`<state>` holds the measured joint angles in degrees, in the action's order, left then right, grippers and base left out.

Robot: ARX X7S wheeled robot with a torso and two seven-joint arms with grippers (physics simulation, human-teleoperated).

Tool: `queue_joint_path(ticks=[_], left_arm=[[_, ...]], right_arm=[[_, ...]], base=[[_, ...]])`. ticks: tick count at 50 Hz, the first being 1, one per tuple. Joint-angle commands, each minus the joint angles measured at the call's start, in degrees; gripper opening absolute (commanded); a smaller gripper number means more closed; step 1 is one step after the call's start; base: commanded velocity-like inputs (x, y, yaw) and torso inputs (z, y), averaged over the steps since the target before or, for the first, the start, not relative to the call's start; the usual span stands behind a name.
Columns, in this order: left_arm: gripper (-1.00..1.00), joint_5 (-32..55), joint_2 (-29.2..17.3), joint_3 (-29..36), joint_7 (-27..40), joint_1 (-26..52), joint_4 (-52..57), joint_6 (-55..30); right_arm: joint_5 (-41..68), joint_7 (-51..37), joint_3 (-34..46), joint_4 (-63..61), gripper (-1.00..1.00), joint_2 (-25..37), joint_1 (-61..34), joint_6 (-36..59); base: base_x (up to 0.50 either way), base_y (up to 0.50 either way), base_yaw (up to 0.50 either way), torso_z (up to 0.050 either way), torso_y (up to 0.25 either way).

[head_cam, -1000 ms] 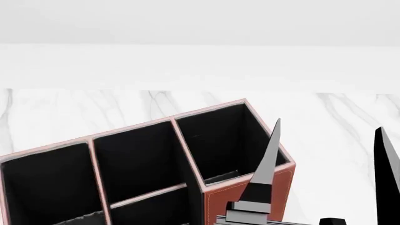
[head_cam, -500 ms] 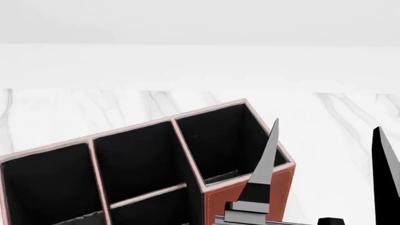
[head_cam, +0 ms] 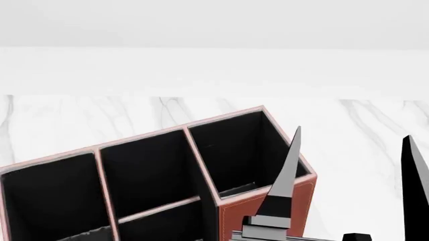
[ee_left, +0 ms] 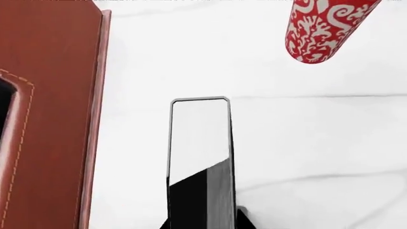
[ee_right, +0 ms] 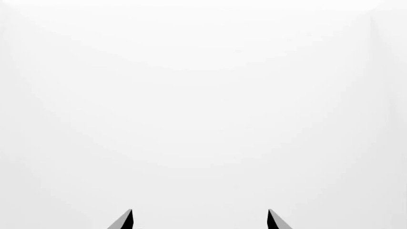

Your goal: Pick up the book and place it in the front compartment of the caddy.

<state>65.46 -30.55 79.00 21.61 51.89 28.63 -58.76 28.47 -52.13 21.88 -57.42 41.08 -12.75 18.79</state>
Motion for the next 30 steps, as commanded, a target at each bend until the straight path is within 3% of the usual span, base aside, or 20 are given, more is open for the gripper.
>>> queue_joint_path(ticks=[1, 10, 13, 20, 30], left_arm=[[-1.00, -0.3, -0.5, -0.3, 0.1, 0.6, 0.4, 0.1], [-1.00, 2.7, -2.2, -2.4, 1.1, 2.3, 5.1, 0.3], [-1.00, 7.7, -3.4, -5.5, 4.9, 2.5, 6.2, 0.5], [-1.00, 19.2, -4.8, -10.1, 9.4, 8.1, 8.0, -1.4], [-1.00, 30.4, -5.9, -13.5, 8.2, 19.2, 7.9, -5.3]], right_arm=[[0.0, -0.3, 0.4, 0.1, 1.00, 0.2, -0.2, -0.3], [0.1, -0.6, 0.6, 0.1, 1.00, 0.5, -0.3, -0.5], [0.1, -0.7, 0.8, 0.1, 1.00, 0.6, -0.4, -0.4], [0.1, -0.9, 1.1, 0.0, 1.00, 0.7, -0.6, -0.3], [0.5, -1.3, 0.8, 0.0, 1.00, 1.2, -0.5, -0.8]], base=[[0.00, 0.00, 0.00, 0.000, 0.000], [0.00, 0.00, 0.00, 0.000, 0.000], [0.00, 0.00, 0.00, 0.000, 0.000], [0.00, 0.00, 0.00, 0.000, 0.000], [0.00, 0.00, 0.00, 0.000, 0.000]])
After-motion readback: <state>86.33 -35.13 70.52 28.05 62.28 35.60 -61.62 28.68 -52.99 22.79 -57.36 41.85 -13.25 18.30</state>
